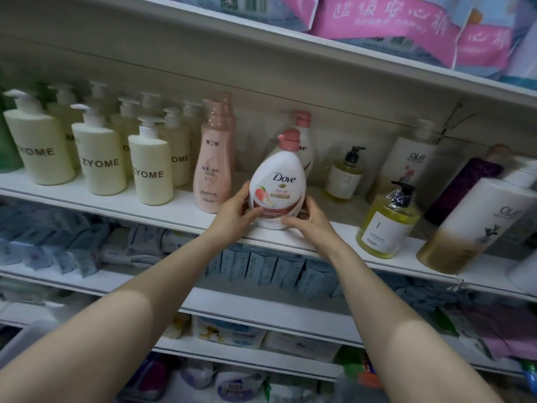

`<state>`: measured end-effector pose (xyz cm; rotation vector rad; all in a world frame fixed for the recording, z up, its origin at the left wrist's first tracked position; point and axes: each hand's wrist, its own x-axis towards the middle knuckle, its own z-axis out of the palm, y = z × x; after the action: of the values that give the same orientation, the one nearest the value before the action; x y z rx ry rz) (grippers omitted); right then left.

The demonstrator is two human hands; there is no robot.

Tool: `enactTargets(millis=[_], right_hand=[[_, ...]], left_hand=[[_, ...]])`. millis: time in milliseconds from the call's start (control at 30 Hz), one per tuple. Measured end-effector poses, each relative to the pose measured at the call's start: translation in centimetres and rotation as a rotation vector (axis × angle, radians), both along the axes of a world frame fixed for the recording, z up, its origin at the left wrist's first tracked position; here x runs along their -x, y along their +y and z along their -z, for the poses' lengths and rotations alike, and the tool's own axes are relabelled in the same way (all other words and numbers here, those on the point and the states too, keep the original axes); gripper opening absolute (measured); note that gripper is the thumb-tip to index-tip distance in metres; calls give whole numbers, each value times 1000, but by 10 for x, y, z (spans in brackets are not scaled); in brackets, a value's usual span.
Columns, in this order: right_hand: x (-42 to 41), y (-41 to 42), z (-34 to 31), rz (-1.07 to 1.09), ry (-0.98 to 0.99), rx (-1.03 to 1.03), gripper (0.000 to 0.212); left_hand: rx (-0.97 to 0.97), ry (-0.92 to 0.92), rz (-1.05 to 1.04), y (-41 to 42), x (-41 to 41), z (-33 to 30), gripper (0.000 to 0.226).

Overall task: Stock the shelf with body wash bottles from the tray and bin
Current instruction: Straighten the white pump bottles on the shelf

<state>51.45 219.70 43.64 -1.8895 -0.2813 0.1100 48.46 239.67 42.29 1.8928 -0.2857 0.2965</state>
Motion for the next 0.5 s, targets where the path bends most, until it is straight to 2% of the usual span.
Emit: enactTargets(millis=[233, 500], right_hand=[[-4, -2, 4, 29, -7, 4, 72], [-4, -2, 5, 33, 34, -16, 73]], left_hand=[[-75, 1, -62, 0, -6, 4, 51], [-47, 53, -67, -1, -7, 2, 54]])
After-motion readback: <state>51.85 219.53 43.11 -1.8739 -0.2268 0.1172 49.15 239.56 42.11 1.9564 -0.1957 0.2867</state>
